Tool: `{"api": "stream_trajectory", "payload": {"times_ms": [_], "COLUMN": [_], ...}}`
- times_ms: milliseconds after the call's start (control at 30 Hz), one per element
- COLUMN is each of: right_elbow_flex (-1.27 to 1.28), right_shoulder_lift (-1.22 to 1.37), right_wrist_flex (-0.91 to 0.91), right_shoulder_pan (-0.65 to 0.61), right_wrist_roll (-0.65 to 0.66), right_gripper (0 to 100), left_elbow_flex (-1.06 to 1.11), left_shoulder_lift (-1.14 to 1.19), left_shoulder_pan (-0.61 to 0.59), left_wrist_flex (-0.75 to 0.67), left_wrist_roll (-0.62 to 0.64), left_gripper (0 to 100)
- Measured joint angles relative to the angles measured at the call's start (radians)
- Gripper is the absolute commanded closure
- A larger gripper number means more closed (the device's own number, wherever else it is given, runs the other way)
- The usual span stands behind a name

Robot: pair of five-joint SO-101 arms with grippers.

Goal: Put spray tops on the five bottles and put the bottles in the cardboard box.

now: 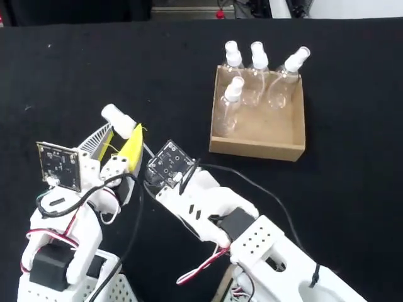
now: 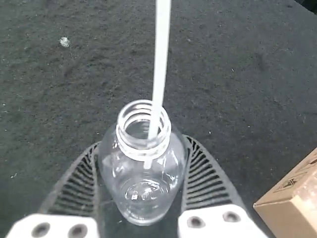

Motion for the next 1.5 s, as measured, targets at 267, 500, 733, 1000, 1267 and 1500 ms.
{"api": "stream_trajectory", "payload": {"times_ms": [267, 500, 733, 1000, 1267, 1500], "right_elbow_flex": [0.0, 0.0, 0.0, 0.0, 0.0, 0.0], "right_shoulder_lift": [0.0, 0.0, 0.0, 0.0, 0.0, 0.0], "right_wrist_flex": [0.0, 0.0, 0.0, 0.0, 0.0, 0.0], "right_shoulder_pan": [0.0, 0.0, 0.002, 0.002, 0.002, 0.0], "right_wrist_roll": [0.0, 0.002, 0.002, 0.002, 0.002, 0.002], "right_gripper": [98.8, 98.8, 98.8, 98.8, 98.8, 98.8], "left_elbow_flex": [0.0, 0.0, 0.068, 0.068, 0.066, 0.066], "left_shoulder_lift": [-0.003, -0.005, 0.002, -0.008, -0.008, -0.009], "left_shoulder_pan": [0.009, 0.089, 0.137, 0.072, 0.048, -0.038], "left_wrist_flex": [0.061, 0.107, 0.11, 0.11, 0.11, 0.11], "left_wrist_roll": [-0.095, -0.164, -0.172, -0.172, -0.172, -0.172], "left_gripper": [97, 85, 81, 81, 81, 81]}}
